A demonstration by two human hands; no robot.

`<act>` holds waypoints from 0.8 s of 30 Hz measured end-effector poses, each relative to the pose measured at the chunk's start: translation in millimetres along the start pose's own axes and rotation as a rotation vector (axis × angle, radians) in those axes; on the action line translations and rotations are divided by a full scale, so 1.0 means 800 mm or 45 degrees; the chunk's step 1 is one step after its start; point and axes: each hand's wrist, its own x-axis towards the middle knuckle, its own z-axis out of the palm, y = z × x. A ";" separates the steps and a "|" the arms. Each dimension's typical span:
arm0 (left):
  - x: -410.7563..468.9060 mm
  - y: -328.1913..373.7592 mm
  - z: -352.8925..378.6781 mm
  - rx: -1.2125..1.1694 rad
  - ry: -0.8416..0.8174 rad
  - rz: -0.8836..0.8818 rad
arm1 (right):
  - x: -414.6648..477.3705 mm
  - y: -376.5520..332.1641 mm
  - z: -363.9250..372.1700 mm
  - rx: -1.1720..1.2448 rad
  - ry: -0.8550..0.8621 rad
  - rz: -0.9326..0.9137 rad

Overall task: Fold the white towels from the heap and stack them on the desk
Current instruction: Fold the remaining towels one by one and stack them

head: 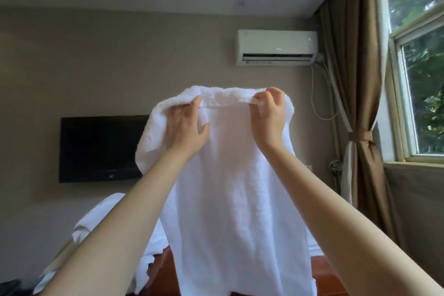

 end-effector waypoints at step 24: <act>-0.176 -0.138 0.207 0.429 -0.959 -0.048 | -0.193 0.221 0.060 -0.421 -0.637 0.134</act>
